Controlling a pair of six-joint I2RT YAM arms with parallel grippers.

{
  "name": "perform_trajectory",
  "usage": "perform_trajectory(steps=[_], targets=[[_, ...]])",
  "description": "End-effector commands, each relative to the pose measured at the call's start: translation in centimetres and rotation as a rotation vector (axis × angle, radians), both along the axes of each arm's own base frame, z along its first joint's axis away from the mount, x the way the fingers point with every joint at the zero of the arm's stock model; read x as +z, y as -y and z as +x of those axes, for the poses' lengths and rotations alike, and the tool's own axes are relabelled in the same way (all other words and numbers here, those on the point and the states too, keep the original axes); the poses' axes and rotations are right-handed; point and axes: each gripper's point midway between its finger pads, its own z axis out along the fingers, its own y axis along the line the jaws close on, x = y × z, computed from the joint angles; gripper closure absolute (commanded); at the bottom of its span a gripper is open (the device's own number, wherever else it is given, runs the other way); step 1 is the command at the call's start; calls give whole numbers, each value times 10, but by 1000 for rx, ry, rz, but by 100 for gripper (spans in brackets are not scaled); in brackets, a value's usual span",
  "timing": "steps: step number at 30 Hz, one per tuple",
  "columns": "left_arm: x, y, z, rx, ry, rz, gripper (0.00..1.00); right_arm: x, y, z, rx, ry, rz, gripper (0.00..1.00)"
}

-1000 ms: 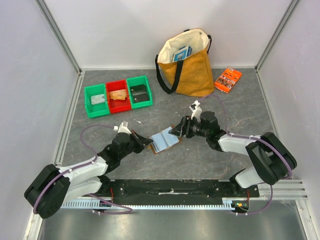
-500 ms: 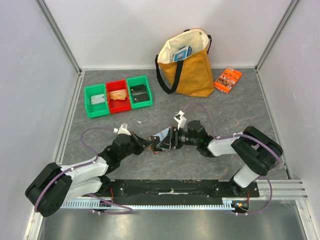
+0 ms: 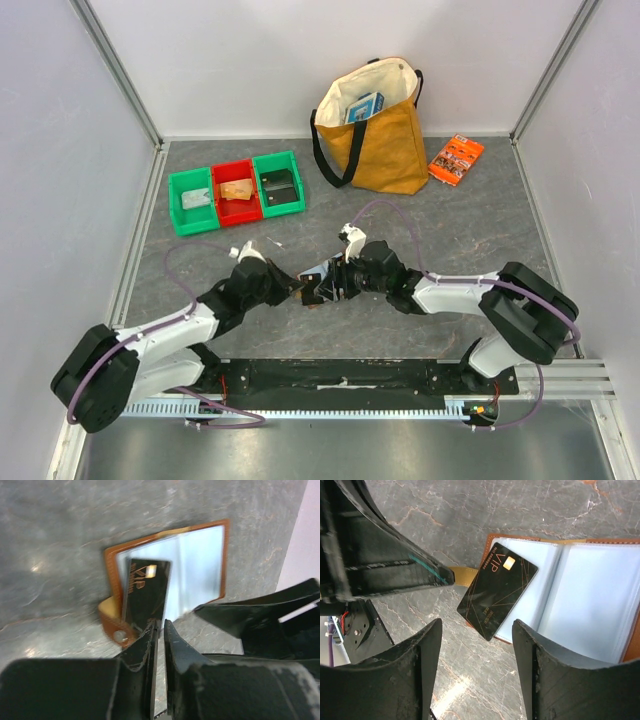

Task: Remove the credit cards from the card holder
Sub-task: Place the credit card in the storage box.

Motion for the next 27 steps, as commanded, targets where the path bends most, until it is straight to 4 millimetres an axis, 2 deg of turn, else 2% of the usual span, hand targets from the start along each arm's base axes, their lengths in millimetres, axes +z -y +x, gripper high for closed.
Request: perform_trajectory(steps=[1, 7, 10, 12, 15, 19, 23, 27], targets=[[28, 1, 22, -112, 107, 195, 84, 5, -6, 5, -28, -34, 10, 37], [16, 13, 17, -257, 45, 283, 80, -1, -10, 0, -35, -94, 32, 43], [5, 16, 14, -300, 3, 302, 74, -6, -13, 3, -40, -109, 28, 44], [-2, 17, 12, -319, -15, 309, 65, -7, -15, 6, -42, -112, 35, 44], [-6, 16, 12, -316, -26, 315, 59, -9, -16, 12, -51, -118, 36, 49], [-8, 10, 11, -290, -31, 328, 58, -8, -17, 19, -47, -127, 49, 55], [-9, 4, 11, -259, -27, 331, 53, -13, -17, 24, -51, -138, 41, 58], [-14, 3, 10, -256, -49, 308, 53, -17, -18, 31, -52, -150, 49, 60]])
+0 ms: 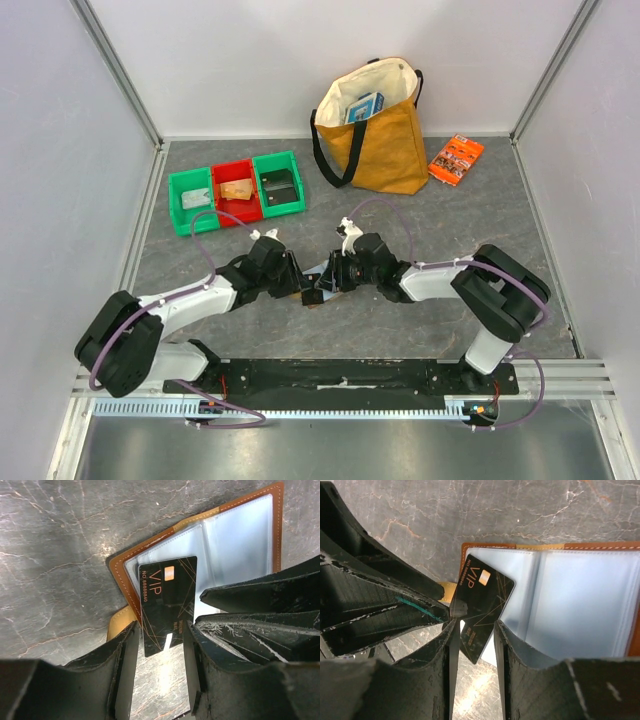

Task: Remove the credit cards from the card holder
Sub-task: Place the credit card in the storage box.

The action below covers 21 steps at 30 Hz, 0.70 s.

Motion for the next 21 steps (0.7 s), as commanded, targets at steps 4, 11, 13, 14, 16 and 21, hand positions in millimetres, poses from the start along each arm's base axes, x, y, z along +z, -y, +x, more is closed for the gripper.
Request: perform_trajectory(steps=[4, 11, 13, 14, 16, 21], targets=[[-8, -6, 2, 24, -1, -48, 53, 4, -12, 12, 18, 5, 43, 62], [-13, -2, 1, 19, -15, -99, 54, -6, -15, 2, 63, -31, 49, 64], [-12, 0, 0, 15, -15, -119, 55, -7, -16, 1, 74, -33, 54, 64], [-12, 1, -1, 13, -18, -126, 55, -7, -17, 1, 78, -36, 55, 64], [-12, 2, -1, 14, -21, -137, 57, -7, -17, 1, 82, -39, 56, 64], [-10, 1, -2, 28, -23, -158, 69, -9, -17, -1, 84, -42, 54, 64]])
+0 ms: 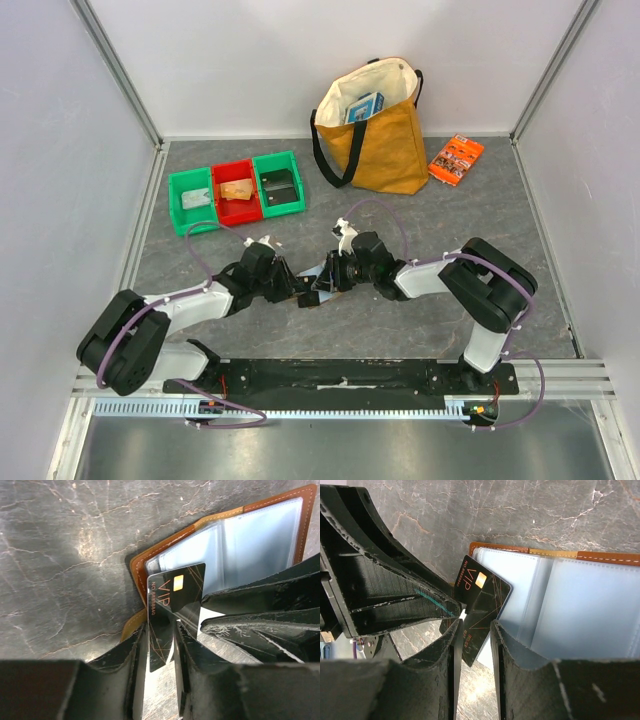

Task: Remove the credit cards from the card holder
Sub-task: Place the credit card in the storage box.

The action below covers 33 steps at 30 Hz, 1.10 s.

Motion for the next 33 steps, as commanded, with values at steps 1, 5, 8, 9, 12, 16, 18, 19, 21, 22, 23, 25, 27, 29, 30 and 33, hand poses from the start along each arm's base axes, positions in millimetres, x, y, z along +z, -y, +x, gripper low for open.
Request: perform_trajectory(steps=[1, 5, 8, 9, 12, 16, 18, 19, 21, 22, 23, 25, 27, 29, 30, 33], targets=[[10, 7, 1, 11, 9, -70, 72, -1, -4, 0, 16, -6, 5, 64], [16, 4, 0, 43, 17, -97, 89, 5, -4, 1, 12, 2, 19, 64], [24, 0, 0, 79, 33, -123, 98, 19, -4, 3, 5, 19, 50, 64], [28, -1, 1, 92, 45, -134, 98, 25, -4, 3, 0, 26, 62, 64], [42, -3, 3, 130, 82, -176, 98, 44, 0, 7, -28, 52, 105, 61], [71, -5, 8, 189, 155, -267, 98, 73, 6, 10, -84, 79, 180, 50], [85, -6, 11, 220, 193, -328, 98, 87, 6, 9, -111, 80, 229, 43], [92, -6, 12, 232, 211, -361, 98, 91, 7, 9, -127, 75, 244, 39], [103, -6, 13, 259, 239, -415, 98, 101, 10, 9, -165, 61, 292, 32], [111, -6, 14, 264, 260, -447, 98, 108, 11, 9, -180, 51, 323, 30], [117, -6, 15, 274, 276, -474, 98, 112, 12, 9, -198, 40, 346, 27], [131, -6, 16, 281, 308, -528, 98, 123, 14, 10, -230, 34, 400, 24], [142, -7, 17, 290, 335, -572, 98, 131, 15, 10, -250, 24, 443, 24], [152, -7, 18, 300, 360, -616, 98, 137, 15, 8, -255, 10, 483, 24], [156, -7, 18, 302, 370, -634, 98, 141, 15, 6, -245, 4, 508, 24], [164, -8, 18, 308, 392, -681, 98, 150, 10, 1, -209, -17, 570, 26]])
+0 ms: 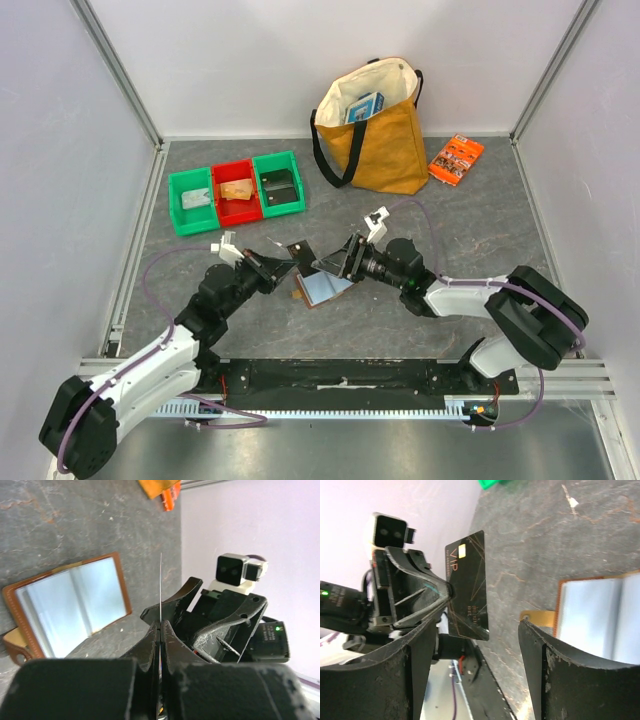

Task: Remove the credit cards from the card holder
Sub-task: Place the credit card in the storage box.

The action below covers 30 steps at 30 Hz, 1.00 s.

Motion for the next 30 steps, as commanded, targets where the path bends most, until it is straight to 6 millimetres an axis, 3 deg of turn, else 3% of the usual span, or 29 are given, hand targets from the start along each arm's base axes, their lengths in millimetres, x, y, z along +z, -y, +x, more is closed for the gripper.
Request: perform_trajectory(steps=[1, 8, 12, 15, 22, 25, 30], targets=[[36, -1, 7, 41, 85, -149, 98, 41, -7, 0, 15, 28, 185, 27], [45, 2, 5, 17, 116, -182, 98, 57, -15, -3, 64, 34, 309, 50], [46, 3, 3, 8, 127, -181, 98, 59, -11, -2, 57, 35, 330, 76], [44, 2, 1, -3, 156, -142, 83, 59, -2, -1, 53, 45, 327, 100], [43, -1, 6, -77, 262, 160, 24, 64, 36, 5, 49, 107, 296, 100], [54, -3, 11, -144, 318, 301, 14, 63, 39, -5, 142, 147, 231, 100], [73, 11, 9, -395, 421, 430, 11, 55, 40, -19, 278, 252, 47, 100]])
